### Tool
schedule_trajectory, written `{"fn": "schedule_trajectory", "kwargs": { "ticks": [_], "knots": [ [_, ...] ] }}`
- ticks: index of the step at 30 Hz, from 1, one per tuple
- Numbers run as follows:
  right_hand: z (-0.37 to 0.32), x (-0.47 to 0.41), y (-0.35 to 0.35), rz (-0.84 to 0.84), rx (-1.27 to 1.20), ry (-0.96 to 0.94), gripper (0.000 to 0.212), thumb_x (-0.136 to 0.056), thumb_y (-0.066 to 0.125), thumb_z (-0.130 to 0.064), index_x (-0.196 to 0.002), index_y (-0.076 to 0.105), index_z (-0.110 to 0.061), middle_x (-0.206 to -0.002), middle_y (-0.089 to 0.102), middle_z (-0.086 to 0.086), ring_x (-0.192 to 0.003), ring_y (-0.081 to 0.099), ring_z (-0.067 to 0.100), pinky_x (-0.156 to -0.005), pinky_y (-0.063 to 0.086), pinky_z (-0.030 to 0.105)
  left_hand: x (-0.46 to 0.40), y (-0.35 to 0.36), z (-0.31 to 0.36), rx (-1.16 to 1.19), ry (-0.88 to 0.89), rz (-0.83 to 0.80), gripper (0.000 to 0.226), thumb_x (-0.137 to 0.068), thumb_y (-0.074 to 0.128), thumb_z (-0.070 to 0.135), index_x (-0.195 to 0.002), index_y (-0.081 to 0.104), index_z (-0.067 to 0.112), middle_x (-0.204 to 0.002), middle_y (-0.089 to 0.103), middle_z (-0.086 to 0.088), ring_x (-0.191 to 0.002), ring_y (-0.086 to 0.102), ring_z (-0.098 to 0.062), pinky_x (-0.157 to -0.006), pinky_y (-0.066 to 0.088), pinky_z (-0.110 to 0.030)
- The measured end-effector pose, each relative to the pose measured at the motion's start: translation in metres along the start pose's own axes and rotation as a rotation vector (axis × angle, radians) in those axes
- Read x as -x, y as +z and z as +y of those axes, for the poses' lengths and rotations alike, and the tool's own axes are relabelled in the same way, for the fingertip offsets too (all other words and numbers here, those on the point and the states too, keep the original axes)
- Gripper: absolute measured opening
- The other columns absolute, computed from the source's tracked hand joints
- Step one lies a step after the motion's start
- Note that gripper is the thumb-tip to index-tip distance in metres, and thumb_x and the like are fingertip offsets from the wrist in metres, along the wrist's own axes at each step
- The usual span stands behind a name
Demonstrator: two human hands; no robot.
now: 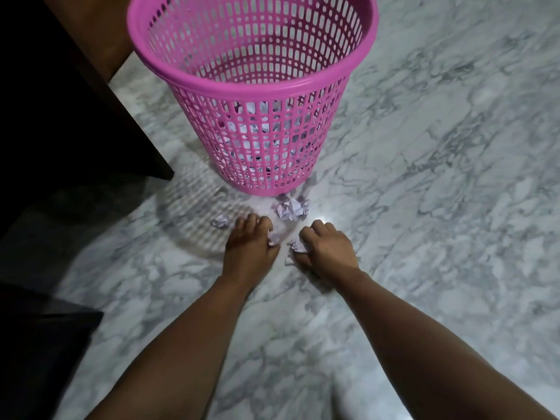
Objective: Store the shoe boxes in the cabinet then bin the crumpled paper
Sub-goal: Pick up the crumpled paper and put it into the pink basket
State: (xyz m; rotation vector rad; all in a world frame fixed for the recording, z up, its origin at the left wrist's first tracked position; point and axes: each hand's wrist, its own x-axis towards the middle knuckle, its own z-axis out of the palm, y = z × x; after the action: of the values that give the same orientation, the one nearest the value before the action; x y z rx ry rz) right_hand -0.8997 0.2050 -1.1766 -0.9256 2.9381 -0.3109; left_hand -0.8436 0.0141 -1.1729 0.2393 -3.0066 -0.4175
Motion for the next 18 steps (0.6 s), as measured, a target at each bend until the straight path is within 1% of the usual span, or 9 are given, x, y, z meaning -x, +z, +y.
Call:
{"fn": "schedule_trajectory", "kwargs": {
  "ticks": [3, 5, 8, 10, 11, 13, 15, 16, 18],
  "knots": [
    [0.006, 0.004, -0.014, -0.155, -0.105, 0.068, 0.037, -0.082, 0.071, -0.050, -0.094, 0.056, -0.018, -0.093, 0.052, 0.000, -0.092, 0.059, 0.029, -0.061, 0.030, 0.031, 0.011, -0.005, -0.001, 0.051, 0.036, -0.107, 0.025, -0.079, 0.060, 0.037, -0.095, 0.047, 0.023, -0.101, 0.055, 0.004, -0.102, 0.051, -0.026, -0.071, 0.049, -0.037],
    [0.007, 0.011, -0.019, -0.144, -0.241, 0.232, 0.034, -0.084, 0.070, -0.047, -0.083, 0.048, -0.022, -0.087, 0.047, -0.005, -0.084, 0.057, 0.027, -0.061, 0.029, 0.032, 0.017, -0.009, -0.003, 0.138, 0.014, -0.118, 0.023, -0.078, 0.061, 0.032, -0.091, 0.043, 0.024, -0.098, 0.055, 0.004, -0.098, 0.054, -0.028, -0.069, 0.050, -0.038],
    [0.008, 0.022, -0.031, 0.040, -0.544, 0.520, 0.038, -0.084, 0.073, -0.036, -0.069, 0.043, -0.017, -0.068, 0.049, -0.002, -0.067, 0.052, 0.018, -0.058, 0.035, 0.030, 0.026, -0.020, -0.003, 0.363, -0.097, -0.081, 0.030, -0.078, 0.063, 0.024, -0.082, 0.034, 0.028, -0.087, 0.048, 0.005, -0.087, 0.056, -0.031, -0.066, 0.046, -0.038],
    [0.008, 0.026, -0.049, 0.187, -0.774, 0.651, 0.042, -0.085, 0.073, -0.026, -0.062, 0.040, -0.013, -0.055, 0.040, -0.003, -0.052, 0.041, 0.008, -0.054, 0.036, 0.025, 0.031, -0.036, 0.002, 0.492, -0.143, -0.011, 0.029, -0.078, 0.063, 0.022, -0.080, 0.034, 0.027, -0.081, 0.043, 0.007, -0.078, 0.052, -0.028, -0.063, 0.039, -0.036],
    [0.008, 0.025, -0.062, 0.263, -0.825, 0.675, 0.044, -0.086, 0.071, -0.025, -0.061, 0.038, -0.012, -0.054, 0.033, -0.003, -0.051, 0.034, 0.010, -0.055, 0.034, 0.029, 0.031, -0.048, 0.008, 0.536, -0.146, 0.042, 0.026, -0.078, 0.062, 0.023, -0.080, 0.036, 0.026, -0.079, 0.043, 0.007, -0.073, 0.049, -0.025, -0.062, 0.037, -0.035],
    [0.001, 0.016, -0.100, 0.400, -0.900, 0.634, 0.047, -0.088, 0.068, -0.027, -0.061, 0.031, -0.016, -0.058, 0.025, -0.005, -0.056, 0.025, 0.011, -0.057, 0.026, 0.032, 0.026, -0.081, 0.023, 0.591, -0.107, 0.187, 0.022, -0.077, 0.061, 0.024, -0.081, 0.039, 0.023, -0.076, 0.045, 0.006, -0.067, 0.046, -0.021, -0.059, 0.037, -0.035],
    [-0.010, 0.000, -0.150, 0.535, -0.989, 0.514, 0.047, -0.092, 0.066, -0.024, -0.063, 0.029, -0.019, -0.062, 0.023, -0.007, -0.059, 0.024, 0.010, -0.057, 0.023, 0.031, 0.014, -0.128, 0.042, 0.651, -0.029, 0.359, 0.020, -0.076, 0.060, 0.023, -0.082, 0.041, 0.020, -0.076, 0.047, 0.003, -0.065, 0.046, -0.020, -0.056, 0.040, -0.036],
    [-0.017, -0.009, -0.178, 0.595, -1.023, 0.442, 0.046, -0.093, 0.065, -0.022, -0.063, 0.030, -0.017, -0.062, 0.024, -0.006, -0.060, 0.025, 0.009, -0.057, 0.023, 0.030, 0.006, -0.155, 0.052, 0.680, 0.017, 0.440, 0.020, -0.077, 0.060, 0.020, -0.083, 0.041, 0.019, -0.075, 0.048, 0.000, -0.065, 0.047, -0.021, -0.056, 0.041, -0.037],
    [-0.032, -0.030, -0.235, 0.722, -1.051, 0.281, 0.042, -0.096, 0.063, -0.020, -0.064, 0.038, -0.006, -0.064, 0.029, 0.004, -0.061, 0.029, 0.008, -0.057, 0.025, 0.028, -0.014, -0.213, 0.071, 0.732, 0.106, 0.608, 0.022, -0.077, 0.061, 0.011, -0.086, 0.042, 0.018, -0.075, 0.053, -0.008, -0.065, 0.051, -0.024, -0.058, 0.043, -0.035]
  ]
}}
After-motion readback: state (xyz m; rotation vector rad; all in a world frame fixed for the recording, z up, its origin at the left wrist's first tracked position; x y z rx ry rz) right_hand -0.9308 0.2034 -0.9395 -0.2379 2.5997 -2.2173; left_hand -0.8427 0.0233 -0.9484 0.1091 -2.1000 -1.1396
